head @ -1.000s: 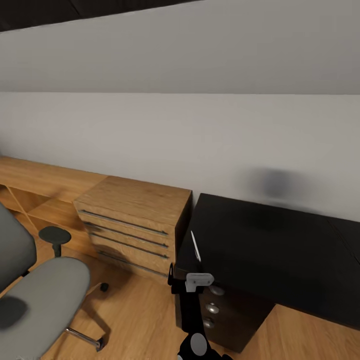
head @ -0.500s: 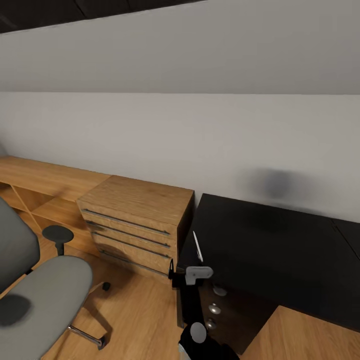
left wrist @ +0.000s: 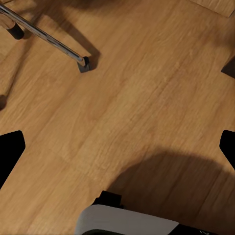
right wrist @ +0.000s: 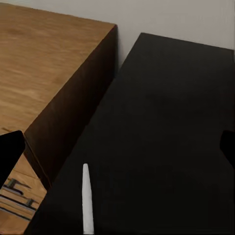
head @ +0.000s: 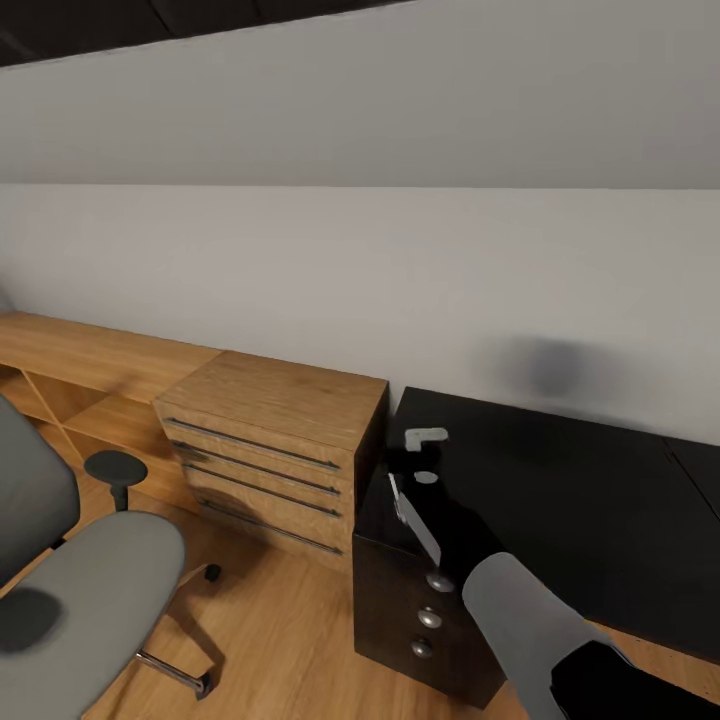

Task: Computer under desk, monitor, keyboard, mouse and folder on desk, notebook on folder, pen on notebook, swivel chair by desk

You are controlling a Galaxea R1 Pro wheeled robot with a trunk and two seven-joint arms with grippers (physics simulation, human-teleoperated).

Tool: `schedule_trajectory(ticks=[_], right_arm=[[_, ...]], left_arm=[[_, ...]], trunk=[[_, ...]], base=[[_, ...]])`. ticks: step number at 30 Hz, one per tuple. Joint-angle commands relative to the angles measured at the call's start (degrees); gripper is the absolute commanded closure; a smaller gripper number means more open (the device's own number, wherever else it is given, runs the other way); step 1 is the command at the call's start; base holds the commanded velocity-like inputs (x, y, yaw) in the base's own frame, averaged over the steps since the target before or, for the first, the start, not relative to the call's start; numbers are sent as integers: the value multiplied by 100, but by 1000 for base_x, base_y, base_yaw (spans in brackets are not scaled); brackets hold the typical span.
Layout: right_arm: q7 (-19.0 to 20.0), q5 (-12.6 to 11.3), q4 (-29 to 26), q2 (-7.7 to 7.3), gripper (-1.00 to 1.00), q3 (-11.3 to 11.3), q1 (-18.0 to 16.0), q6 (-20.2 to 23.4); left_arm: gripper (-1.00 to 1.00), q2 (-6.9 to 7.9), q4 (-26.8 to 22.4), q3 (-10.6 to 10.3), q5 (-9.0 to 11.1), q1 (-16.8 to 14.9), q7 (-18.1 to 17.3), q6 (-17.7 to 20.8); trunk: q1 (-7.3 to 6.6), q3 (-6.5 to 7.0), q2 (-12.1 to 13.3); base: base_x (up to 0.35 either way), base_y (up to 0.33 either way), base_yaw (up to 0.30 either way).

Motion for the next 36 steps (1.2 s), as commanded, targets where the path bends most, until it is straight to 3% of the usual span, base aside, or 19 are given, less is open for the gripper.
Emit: schedule_trajectory(ticks=[1,4,9,11,19,36], right_arm=[[-10,-32,177,0,-100,-18,-88,85],[61,-46,797,0,-100,-109,-288,212],[79,-51,1253,0,-100,-152,-392,375],[89,-52,1382,0,-100,-164,-419,789],[97,-66,1410,0,-100,-166,-428,1266],[96,-75,1419,0,-100,-150,-419,1327]], left_arm=[[-100,8,-8,-32,60,-2,31,-31],[-100,5,-2,-32,60,-2,33,-31],[-100,-2,18,-32,61,-2,30,-31],[-100,-28,119,-37,48,-2,29,-37],[-100,-40,164,-40,43,-2,29,-42],[-100,-39,185,-41,43,-2,29,-39]], trunk=[[0,-5,-3],[0,-5,-3],[0,-5,-3],[0,-5,-3],[0,-5,-3],[0,-5,-3]], base=[[0,0,0],[0,0,0],[0,0,0],[0,0,0],[0,0,0],[0,0,0]])
